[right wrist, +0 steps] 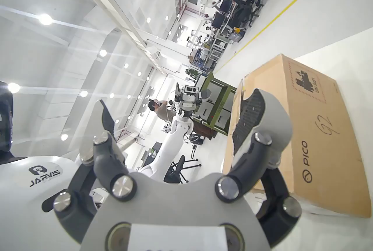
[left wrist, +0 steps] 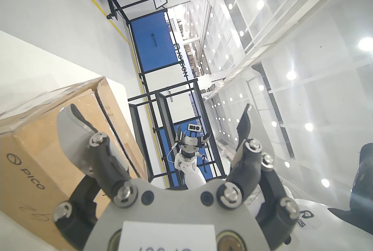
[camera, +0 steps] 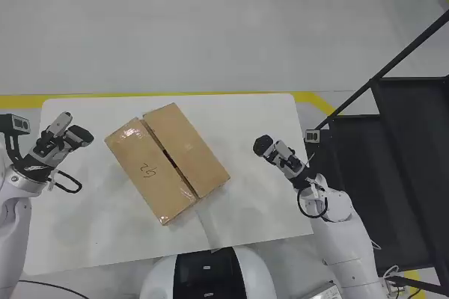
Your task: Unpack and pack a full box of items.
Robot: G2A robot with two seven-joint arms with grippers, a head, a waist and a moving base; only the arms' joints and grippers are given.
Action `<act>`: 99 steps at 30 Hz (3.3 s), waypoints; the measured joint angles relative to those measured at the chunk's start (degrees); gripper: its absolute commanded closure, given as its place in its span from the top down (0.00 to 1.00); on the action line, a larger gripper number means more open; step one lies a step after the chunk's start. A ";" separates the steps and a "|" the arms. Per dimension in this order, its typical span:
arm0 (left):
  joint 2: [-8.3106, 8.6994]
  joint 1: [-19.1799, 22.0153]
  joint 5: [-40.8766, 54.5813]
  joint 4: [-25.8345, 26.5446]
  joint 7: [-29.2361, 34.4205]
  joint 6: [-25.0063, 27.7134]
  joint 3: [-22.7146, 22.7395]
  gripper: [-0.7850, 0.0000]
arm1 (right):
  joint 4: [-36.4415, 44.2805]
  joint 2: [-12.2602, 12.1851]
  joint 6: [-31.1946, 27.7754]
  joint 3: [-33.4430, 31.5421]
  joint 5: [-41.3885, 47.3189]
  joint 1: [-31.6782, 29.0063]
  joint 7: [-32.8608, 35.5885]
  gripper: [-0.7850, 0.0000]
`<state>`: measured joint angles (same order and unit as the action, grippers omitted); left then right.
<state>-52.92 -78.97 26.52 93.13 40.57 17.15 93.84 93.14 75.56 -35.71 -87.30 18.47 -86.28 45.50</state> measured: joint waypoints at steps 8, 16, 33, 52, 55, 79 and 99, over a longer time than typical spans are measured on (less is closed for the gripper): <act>0.11 7.44 -7.16 -10.38 7.45 8.94 -2.66 1.00 | 1.20 -1.54 3.85 3.19 -5.09 -2.05 15.44 1.00; 0.01 13.97 -3.84 -21.62 13.80 14.41 -4.12 1.00 | 2.58 -3.13 8.84 3.01 -0.64 -3.44 29.07 1.00; -1.00 16.82 -16.17 -23.98 0.54 15.50 -8.20 1.00 | -1.90 -2.96 10.44 8.34 -10.83 -1.02 20.66 1.00; -6.90 37.54 -22.77 -53.29 -8.62 23.43 -23.78 1.00 | -6.46 -3.39 9.52 13.52 -15.81 2.97 10.79 1.00; -7.87 39.18 -20.86 -55.78 -5.37 25.83 -25.63 1.00 | -6.26 -3.62 9.70 13.48 -15.67 2.86 10.45 1.00; -3.33 29.51 -5.17 -45.48 23.34 23.27 -22.40 1.00 | -14.46 -3.89 10.67 15.96 -16.62 10.31 -0.16 1.00; 1.73 16.75 -6.42 -30.10 30.58 16.00 -18.94 1.00 | -19.39 -4.26 10.18 13.72 -18.47 19.76 -7.25 1.00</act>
<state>-51.18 -62.22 20.10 63.03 71.15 33.15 74.90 73.74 71.31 -25.52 -73.59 -0.01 -66.52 38.25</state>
